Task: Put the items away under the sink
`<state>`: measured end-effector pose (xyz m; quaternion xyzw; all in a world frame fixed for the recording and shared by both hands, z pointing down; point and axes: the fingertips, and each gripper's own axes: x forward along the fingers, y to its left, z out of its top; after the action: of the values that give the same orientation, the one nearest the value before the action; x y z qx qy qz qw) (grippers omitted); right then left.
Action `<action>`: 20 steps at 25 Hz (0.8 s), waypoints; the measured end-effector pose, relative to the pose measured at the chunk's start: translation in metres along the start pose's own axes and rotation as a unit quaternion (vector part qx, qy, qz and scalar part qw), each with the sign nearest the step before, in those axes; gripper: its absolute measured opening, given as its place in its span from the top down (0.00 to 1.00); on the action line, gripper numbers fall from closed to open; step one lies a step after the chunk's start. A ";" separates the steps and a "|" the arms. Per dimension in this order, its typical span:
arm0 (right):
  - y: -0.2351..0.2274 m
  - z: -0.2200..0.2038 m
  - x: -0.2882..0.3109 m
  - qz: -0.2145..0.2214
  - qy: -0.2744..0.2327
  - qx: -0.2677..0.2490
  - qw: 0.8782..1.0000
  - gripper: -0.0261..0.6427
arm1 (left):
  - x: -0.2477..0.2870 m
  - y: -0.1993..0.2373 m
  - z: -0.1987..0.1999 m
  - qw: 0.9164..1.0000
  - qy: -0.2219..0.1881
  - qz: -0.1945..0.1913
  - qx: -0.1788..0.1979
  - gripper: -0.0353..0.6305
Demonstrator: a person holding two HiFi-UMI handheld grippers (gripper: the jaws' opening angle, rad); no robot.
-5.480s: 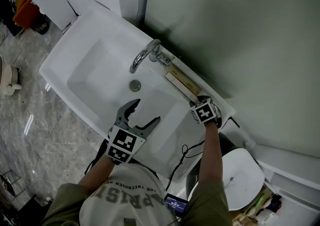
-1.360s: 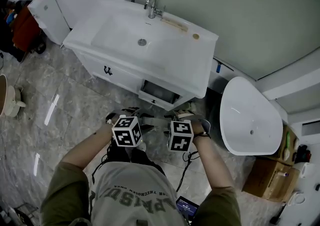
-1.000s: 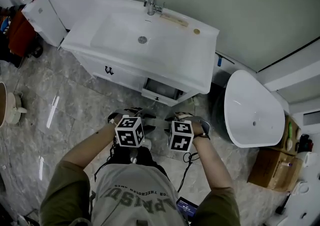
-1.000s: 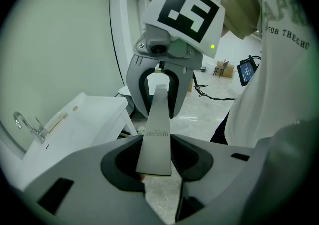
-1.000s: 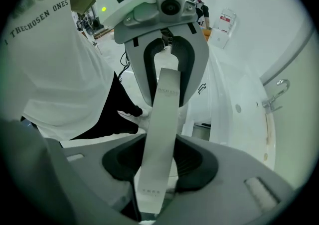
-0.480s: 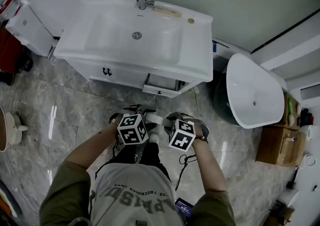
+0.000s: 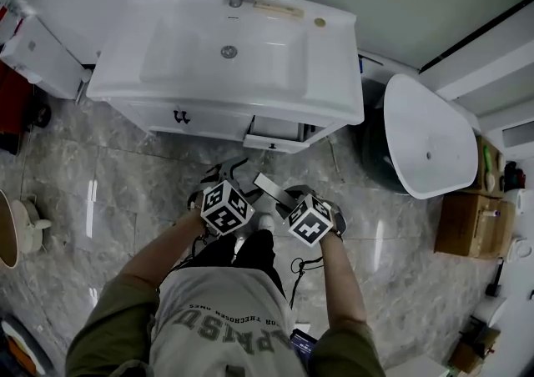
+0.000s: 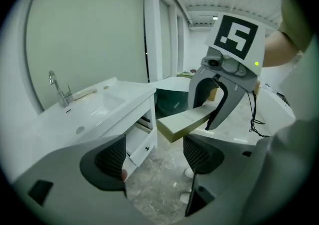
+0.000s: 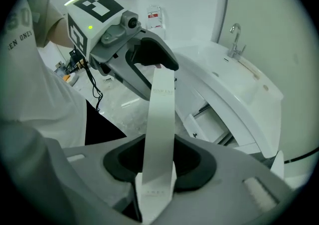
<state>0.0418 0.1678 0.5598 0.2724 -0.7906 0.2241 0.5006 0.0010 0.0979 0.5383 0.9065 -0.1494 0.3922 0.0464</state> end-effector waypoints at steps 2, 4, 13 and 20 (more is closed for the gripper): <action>-0.003 -0.005 0.007 -0.007 -0.004 0.025 1.000 0.74 | 0.004 0.006 -0.006 1.000 -0.002 0.005 -0.026 0.43; -0.010 -0.009 0.015 -0.020 -0.013 0.063 0.998 0.74 | 0.009 0.010 -0.011 0.999 -0.001 0.006 -0.050 0.43; -0.074 -0.038 0.054 -0.081 -0.043 0.252 0.963 0.74 | 0.034 0.009 -0.021 0.995 0.005 0.003 -0.099 0.43; -0.125 -0.059 0.096 -0.095 -0.029 0.328 0.939 0.75 | 0.060 0.018 -0.023 0.988 -0.001 0.017 -0.152 0.43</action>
<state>0.1299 0.0914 0.6811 0.5020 -0.6576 0.4146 0.3789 0.0188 0.0707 0.5970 0.8865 -0.2231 0.3647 0.1772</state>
